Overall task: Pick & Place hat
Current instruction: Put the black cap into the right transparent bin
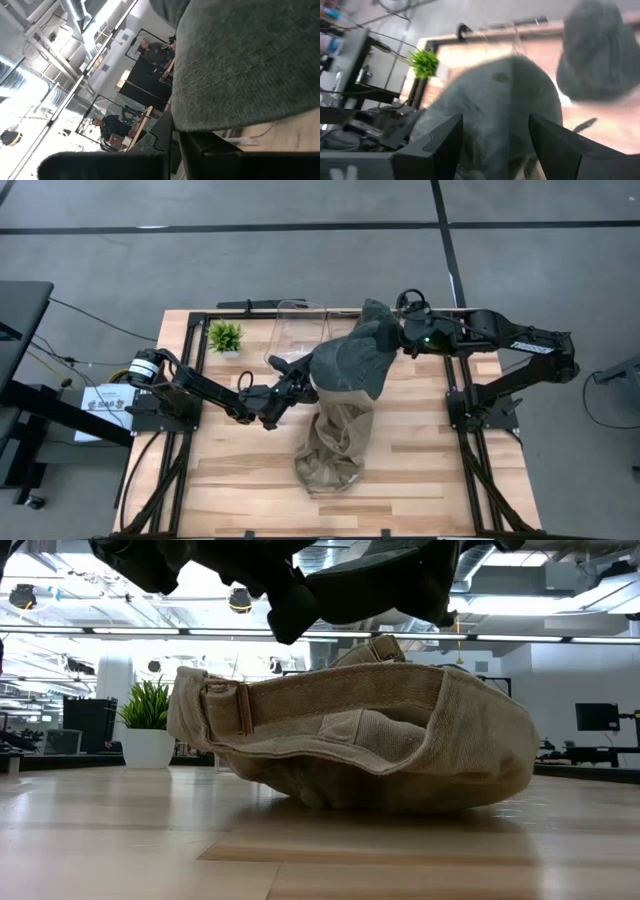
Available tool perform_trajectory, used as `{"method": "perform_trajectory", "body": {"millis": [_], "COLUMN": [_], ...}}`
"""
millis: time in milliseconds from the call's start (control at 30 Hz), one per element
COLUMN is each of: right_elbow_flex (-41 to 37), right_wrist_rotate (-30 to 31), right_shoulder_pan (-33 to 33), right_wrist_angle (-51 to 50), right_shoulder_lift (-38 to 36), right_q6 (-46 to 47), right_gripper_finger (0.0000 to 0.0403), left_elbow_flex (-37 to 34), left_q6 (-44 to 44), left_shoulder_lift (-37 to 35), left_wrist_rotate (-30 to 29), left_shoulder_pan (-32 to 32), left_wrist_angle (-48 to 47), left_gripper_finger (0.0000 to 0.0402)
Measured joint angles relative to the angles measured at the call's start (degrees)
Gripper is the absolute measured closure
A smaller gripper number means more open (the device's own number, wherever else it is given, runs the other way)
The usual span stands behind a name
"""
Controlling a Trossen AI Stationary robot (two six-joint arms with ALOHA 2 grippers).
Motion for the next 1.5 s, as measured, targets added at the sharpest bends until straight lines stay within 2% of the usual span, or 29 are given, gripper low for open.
{"method": "perform_trajectory", "body": {"millis": [133,533,767,1167,1500], "right_elbow_flex": [0.0,0.0,0.0,0.0,0.0], "right_wrist_rotate": [-6.2,-8.4,-12.1,-12.0,-12.0], "right_shoulder_pan": [-1.0,-1.1,-1.2,-1.1,-1.1], "right_wrist_angle": [-2.2,2.5,3.0,12.7,13.9], "right_shoulder_lift": [-0.3,-0.3,-0.3,-0.3,-0.3], "right_q6": [10.9,12.3,19.2,16.6,16.6], "right_gripper_finger": [0.0186,0.0188,0.019,0.0191,0.0199], "left_elbow_flex": [0.0,0.0,0.0,0.0,0.0], "left_q6": [0.9,0.6,0.4,-1.6,-1.6], "left_shoulder_lift": [-1.2,-2.1,-2.1,-2.1,-2.1], "left_wrist_rotate": [0.0,0.0,0.1,0.2,0.3], "left_shoulder_pan": [0.0,0.3,0.3,0.3,0.3], "left_wrist_angle": [0.1,0.0,-1.4,-2.7,-3.0], "left_gripper_finger": [0.0385,0.0385,0.0385,0.0385,0.0385]}}
